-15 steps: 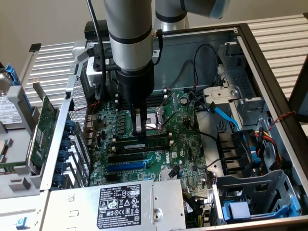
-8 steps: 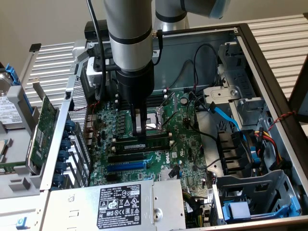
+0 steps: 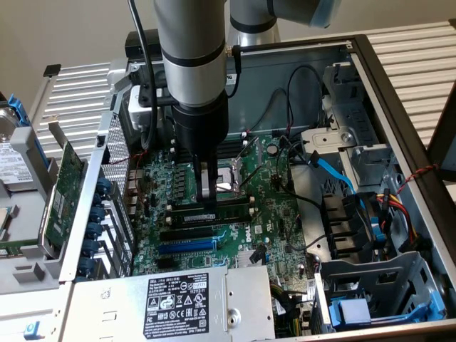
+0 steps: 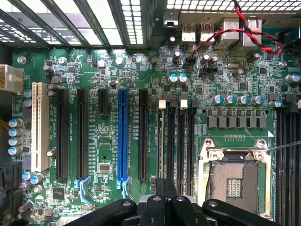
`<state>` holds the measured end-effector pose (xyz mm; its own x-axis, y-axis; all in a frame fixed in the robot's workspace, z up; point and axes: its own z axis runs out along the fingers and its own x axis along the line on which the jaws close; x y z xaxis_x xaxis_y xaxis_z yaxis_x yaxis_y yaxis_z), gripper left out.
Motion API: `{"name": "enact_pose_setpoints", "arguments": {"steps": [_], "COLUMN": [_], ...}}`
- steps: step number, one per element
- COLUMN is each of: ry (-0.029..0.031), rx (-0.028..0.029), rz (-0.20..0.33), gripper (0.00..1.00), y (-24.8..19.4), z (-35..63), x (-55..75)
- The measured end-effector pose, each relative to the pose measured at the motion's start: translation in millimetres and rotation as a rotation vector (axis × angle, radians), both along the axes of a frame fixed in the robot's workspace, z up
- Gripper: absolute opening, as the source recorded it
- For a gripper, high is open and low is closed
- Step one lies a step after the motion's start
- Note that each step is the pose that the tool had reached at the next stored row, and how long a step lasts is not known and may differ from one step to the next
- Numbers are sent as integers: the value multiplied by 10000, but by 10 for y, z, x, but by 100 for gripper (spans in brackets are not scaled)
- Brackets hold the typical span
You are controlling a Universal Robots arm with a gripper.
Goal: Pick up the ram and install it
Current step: 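Press down the ram until it locks into place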
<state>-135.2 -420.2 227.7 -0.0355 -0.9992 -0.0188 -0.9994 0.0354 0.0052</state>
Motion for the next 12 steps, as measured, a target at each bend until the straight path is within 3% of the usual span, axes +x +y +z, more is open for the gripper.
{"name": "enact_pose_setpoints", "arguments": {"steps": [7, 12], "ry": [-2, 1], "rx": [6, 3], "rz": [-3, -7], "gripper": [11, 11], "y": [-1, -2], "z": [1, 88], "x": [0, 0]}}
